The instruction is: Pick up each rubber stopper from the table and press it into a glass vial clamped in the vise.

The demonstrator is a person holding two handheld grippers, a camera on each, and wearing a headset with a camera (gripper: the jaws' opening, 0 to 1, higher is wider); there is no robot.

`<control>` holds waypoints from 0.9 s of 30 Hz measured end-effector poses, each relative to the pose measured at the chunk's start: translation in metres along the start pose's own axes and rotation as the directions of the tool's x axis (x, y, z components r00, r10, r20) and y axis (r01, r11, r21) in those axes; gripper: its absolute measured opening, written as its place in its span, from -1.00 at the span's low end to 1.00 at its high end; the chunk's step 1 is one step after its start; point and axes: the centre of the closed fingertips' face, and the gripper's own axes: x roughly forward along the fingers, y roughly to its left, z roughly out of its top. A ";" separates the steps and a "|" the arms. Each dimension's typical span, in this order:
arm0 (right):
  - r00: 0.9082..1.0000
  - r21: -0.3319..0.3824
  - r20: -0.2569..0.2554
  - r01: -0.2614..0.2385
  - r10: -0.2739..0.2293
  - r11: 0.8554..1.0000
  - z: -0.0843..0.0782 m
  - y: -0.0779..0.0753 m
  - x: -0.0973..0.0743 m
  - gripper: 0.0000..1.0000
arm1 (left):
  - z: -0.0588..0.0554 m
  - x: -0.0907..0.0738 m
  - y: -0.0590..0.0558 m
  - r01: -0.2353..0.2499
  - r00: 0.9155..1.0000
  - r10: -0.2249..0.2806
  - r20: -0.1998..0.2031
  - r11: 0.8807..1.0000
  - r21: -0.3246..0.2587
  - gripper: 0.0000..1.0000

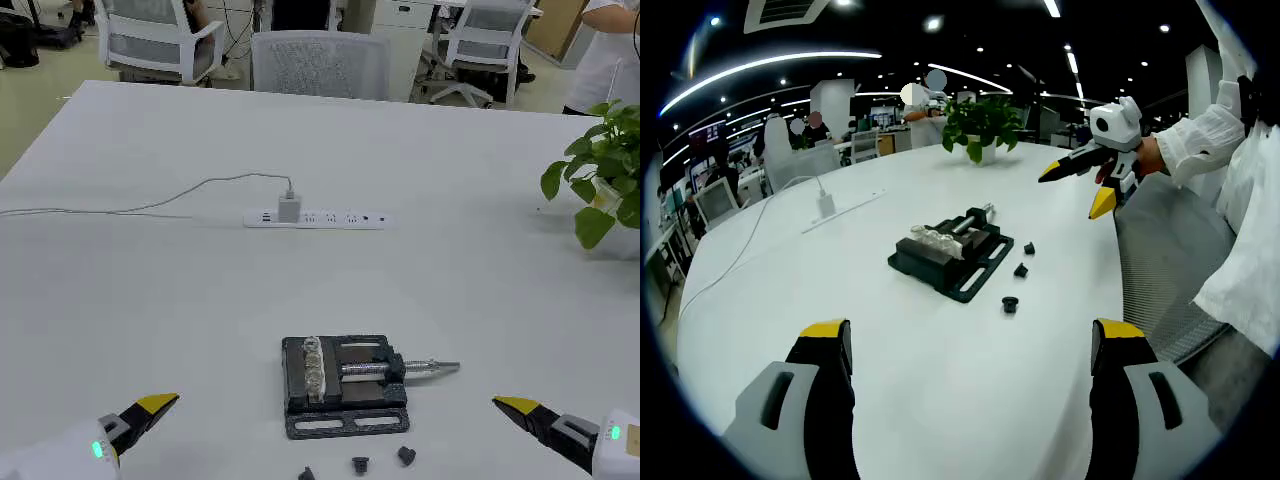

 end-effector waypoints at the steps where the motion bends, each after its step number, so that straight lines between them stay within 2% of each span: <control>1: 1.000 -0.002 0.000 0.000 0.000 1.000 0.000 0.000 0.000 0.62 | 0.000 0.000 0.000 0.000 1.000 0.000 0.000 1.000 0.000 0.98; 27: 1.000 -0.001 -0.009 -0.002 0.002 1.000 -0.001 0.001 0.001 0.54 | 0.002 -0.001 -0.001 0.006 1.000 -0.006 0.000 1.000 -0.001 0.98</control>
